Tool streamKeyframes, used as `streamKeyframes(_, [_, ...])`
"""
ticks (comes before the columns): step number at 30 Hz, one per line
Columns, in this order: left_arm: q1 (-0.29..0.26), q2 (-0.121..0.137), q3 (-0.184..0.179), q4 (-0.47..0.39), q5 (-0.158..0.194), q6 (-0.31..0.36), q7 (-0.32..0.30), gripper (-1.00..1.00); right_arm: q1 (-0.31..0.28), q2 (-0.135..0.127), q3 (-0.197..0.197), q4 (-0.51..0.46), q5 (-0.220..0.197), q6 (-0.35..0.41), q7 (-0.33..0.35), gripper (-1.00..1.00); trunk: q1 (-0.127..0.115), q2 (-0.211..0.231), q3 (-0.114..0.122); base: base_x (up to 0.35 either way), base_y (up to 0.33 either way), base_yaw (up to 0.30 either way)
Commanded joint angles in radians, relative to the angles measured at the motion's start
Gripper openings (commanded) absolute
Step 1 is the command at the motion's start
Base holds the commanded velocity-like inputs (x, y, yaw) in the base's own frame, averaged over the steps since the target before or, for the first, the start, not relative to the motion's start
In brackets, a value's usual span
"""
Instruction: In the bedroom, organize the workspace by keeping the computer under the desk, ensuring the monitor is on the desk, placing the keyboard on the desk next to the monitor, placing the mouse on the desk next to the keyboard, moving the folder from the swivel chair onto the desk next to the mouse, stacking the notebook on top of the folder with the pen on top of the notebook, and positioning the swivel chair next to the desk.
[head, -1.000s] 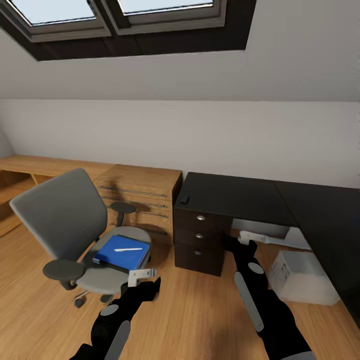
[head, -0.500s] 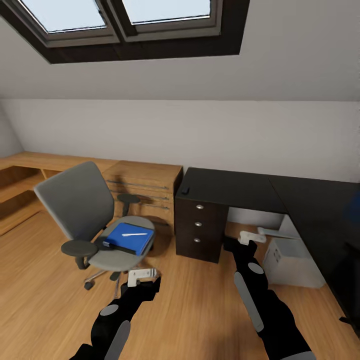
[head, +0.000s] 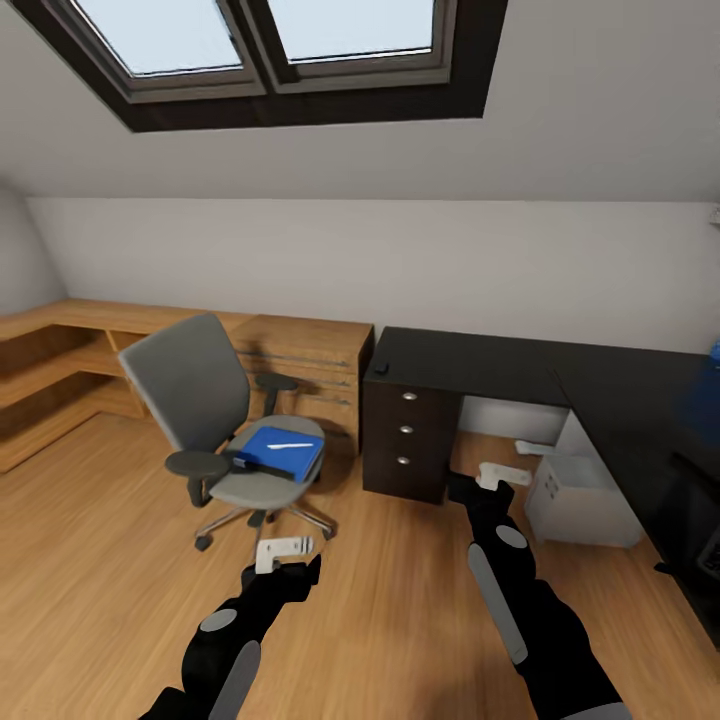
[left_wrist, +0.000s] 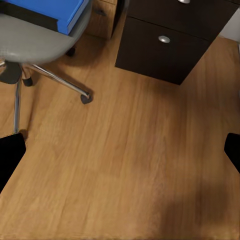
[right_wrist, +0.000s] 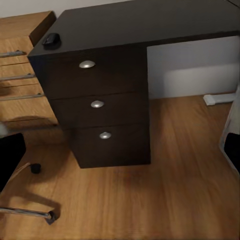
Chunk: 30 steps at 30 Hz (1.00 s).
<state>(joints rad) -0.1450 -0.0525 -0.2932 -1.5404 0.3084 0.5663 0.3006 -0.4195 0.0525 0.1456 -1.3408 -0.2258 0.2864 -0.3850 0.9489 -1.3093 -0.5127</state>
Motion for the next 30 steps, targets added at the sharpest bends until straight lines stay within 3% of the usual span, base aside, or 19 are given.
streamKeyframes(1, [-0.001, 0.0, -0.001, -0.001, 0.011, 0.003, 0.009, 1.0, -0.001, 0.0, 0.001, -0.002, -0.007, 0.003, -0.008, 1.0, -0.001, -0.001, -0.001, -0.321, 0.109, 0.0])
streamKeyframes(20, [-0.001, 0.0, -0.001, -0.001, 0.011, 0.003, 0.009, 1.0, -0.001, 0.0, 0.0, -0.004, -0.007, 0.002, -0.009, 1.0, -0.001, -0.001, -0.001, -0.331, 0.024, 0.0])
streamKeyframes(30, [-0.001, 0.0, -0.001, -0.001, 0.011, 0.003, 0.009, 1.0, -0.001, 0.0, 0.0, -0.004, -0.007, 0.002, -0.009, 1.0, -0.001, -0.001, -0.001, -0.329, -0.112, 0.0])
